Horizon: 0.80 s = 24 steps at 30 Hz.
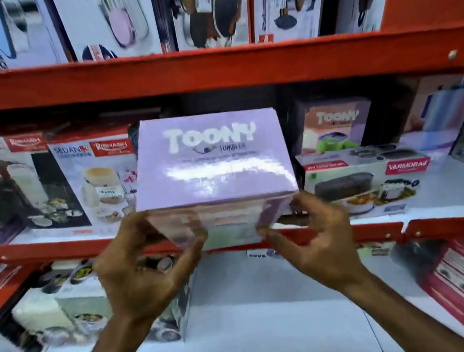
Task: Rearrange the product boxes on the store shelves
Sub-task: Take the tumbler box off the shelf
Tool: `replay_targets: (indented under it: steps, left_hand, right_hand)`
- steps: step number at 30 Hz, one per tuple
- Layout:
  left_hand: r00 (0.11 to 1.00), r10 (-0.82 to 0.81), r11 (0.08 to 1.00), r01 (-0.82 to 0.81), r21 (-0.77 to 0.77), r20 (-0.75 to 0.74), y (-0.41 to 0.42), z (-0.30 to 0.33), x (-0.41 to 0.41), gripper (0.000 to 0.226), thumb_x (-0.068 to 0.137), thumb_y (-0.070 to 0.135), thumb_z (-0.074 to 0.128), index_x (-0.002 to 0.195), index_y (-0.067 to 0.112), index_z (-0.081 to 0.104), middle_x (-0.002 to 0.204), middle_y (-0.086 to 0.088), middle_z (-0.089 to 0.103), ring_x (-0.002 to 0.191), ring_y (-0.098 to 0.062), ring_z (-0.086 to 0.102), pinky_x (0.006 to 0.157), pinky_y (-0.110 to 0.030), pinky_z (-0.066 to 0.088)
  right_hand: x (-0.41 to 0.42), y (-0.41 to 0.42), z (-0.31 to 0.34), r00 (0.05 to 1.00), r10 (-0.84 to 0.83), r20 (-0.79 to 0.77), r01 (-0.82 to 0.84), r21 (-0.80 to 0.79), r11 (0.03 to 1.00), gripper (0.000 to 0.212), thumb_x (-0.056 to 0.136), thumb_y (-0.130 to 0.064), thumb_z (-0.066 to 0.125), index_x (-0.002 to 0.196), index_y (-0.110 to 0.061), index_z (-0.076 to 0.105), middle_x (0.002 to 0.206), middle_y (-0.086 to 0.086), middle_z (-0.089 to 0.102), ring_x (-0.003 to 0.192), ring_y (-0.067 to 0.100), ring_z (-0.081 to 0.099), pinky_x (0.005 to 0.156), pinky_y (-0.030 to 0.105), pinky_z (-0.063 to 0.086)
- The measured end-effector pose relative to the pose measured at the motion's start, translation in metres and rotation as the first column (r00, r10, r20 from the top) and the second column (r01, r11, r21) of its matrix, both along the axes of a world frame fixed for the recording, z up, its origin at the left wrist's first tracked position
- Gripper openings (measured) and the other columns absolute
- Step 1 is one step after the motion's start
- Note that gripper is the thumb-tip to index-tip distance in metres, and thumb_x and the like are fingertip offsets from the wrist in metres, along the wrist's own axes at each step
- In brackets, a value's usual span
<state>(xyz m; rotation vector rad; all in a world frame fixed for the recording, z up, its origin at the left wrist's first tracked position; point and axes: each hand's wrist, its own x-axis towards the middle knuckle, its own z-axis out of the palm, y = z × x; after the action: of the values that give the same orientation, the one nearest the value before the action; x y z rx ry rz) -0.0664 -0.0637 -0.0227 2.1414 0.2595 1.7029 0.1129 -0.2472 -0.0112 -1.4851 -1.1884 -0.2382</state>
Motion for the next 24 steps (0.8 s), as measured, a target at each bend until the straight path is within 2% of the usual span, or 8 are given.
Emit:
replay_targets:
  steps: [3, 6, 9, 12, 15, 17, 20, 24]
  left_hand:
    - [0.991, 0.128, 0.992, -0.128, -0.002, -0.048, -0.018, -0.044, -0.015, 0.049, 0.076, 0.06, 0.074, 0.082, 0.012, 0.068, 0.071, 0.011, 0.059, 0.071, 0.004, 0.052, 0.081, 0.002, 0.04]
    - [0.977, 0.028, 0.972, -0.076, -0.22, -0.213, -0.037, -0.095, -0.02, 0.071, 0.072, 0.066, 0.074, 0.1, 0.001, 0.075, 0.092, 0.013, 0.066, 0.084, 0.008, 0.057, 0.089, 0.005, 0.039]
    - [0.936, -0.144, 0.958, 0.05, -0.281, -0.322, -0.051, -0.139, -0.016, 0.068, 0.073, 0.07, 0.072, 0.124, 0.028, 0.061, 0.118, 0.045, 0.06, 0.101, 0.03, 0.056, 0.085, 0.01, 0.038]
    - [0.847, -0.287, 0.88, 0.049, -0.472, -0.448, -0.052, -0.177, 0.005, 0.068, 0.076, 0.072, 0.07, 0.135, 0.055, 0.042, 0.116, 0.056, 0.057, 0.097, 0.03, 0.06, 0.077, 0.006, 0.046]
    - [0.752, -0.39, 0.822, 0.023, -0.57, -0.532, -0.045, -0.211, 0.031, 0.063, 0.079, 0.071, 0.067, 0.13, 0.062, 0.03, 0.094, 0.047, 0.069, 0.084, 0.019, 0.07, 0.074, -0.004, 0.056]
    - [0.695, -0.434, 0.803, 0.01, -0.596, -0.573, -0.043, -0.226, 0.045, 0.058, 0.081, 0.069, 0.062, 0.124, 0.057, 0.027, 0.085, 0.037, 0.072, 0.078, 0.015, 0.072, 0.069, -0.01, 0.057]
    - [0.621, -0.46, 0.778, -0.062, -0.625, -0.634, -0.041, -0.241, 0.054, 0.056, 0.088, 0.045, 0.071, 0.126, 0.031, 0.033, 0.097, 0.015, 0.076, 0.073, 0.01, 0.074, 0.061, -0.011, 0.054]
    - [0.562, -0.473, 0.767, -0.117, -0.631, -0.679, -0.042, -0.237, 0.048, 0.063, 0.087, 0.015, 0.077, 0.132, 0.027, 0.033, 0.118, 0.006, 0.073, 0.083, 0.014, 0.072, 0.068, -0.004, 0.054]
  right_hand:
    - [-0.017, -0.027, -0.031, 0.988, -0.103, 0.112, 0.103, 0.008, 0.995, 0.047, 0.08, -0.031, 0.08, 0.11, 0.004, 0.072, 0.106, -0.01, 0.075, 0.103, -0.015, 0.065, 0.086, 0.005, 0.049]
    - [-0.021, -0.046, -0.081, 0.995, -0.077, 0.063, 0.079, -0.026, 0.997, 0.052, 0.081, -0.033, 0.079, 0.119, 0.0, 0.07, 0.119, -0.003, 0.075, 0.11, -0.008, 0.065, 0.089, 0.008, 0.05]
    - [-0.014, -0.06, -0.136, 0.997, -0.012, -0.074, 0.0, -0.158, 0.987, 0.058, 0.084, -0.035, 0.077, 0.134, -0.013, 0.059, 0.132, -0.011, 0.066, 0.116, -0.008, 0.063, 0.091, 0.006, 0.051]
    - [-0.002, -0.061, -0.177, 0.96, -0.008, -0.279, -0.085, -0.317, 0.945, 0.062, 0.087, -0.04, 0.073, 0.142, -0.04, 0.045, 0.135, -0.027, 0.063, 0.121, -0.007, 0.062, 0.094, 0.009, 0.052]
    - [0.016, -0.049, -0.212, 0.923, -0.056, -0.38, -0.126, -0.438, 0.89, 0.059, 0.089, -0.051, 0.068, 0.137, -0.059, 0.034, 0.131, -0.041, 0.056, 0.123, -0.015, 0.055, 0.096, 0.008, 0.05]
    - [0.023, -0.043, -0.233, 0.908, -0.078, -0.412, -0.151, -0.496, 0.855, 0.06, 0.09, -0.044, 0.068, 0.137, -0.051, 0.032, 0.127, -0.034, 0.056, 0.123, -0.009, 0.058, 0.096, 0.008, 0.05]
    - [0.028, -0.041, -0.257, 0.893, -0.107, -0.437, -0.173, -0.554, 0.815, 0.061, 0.086, -0.048, 0.069, 0.136, -0.046, 0.033, 0.122, -0.027, 0.058, 0.123, 0.008, 0.063, 0.09, 0.006, 0.051]
    - [0.032, -0.045, -0.263, 0.888, -0.117, -0.444, -0.19, -0.588, 0.786, 0.065, 0.085, -0.036, 0.074, 0.132, -0.053, 0.032, 0.132, -0.016, 0.061, 0.125, 0.009, 0.062, 0.094, 0.009, 0.05]
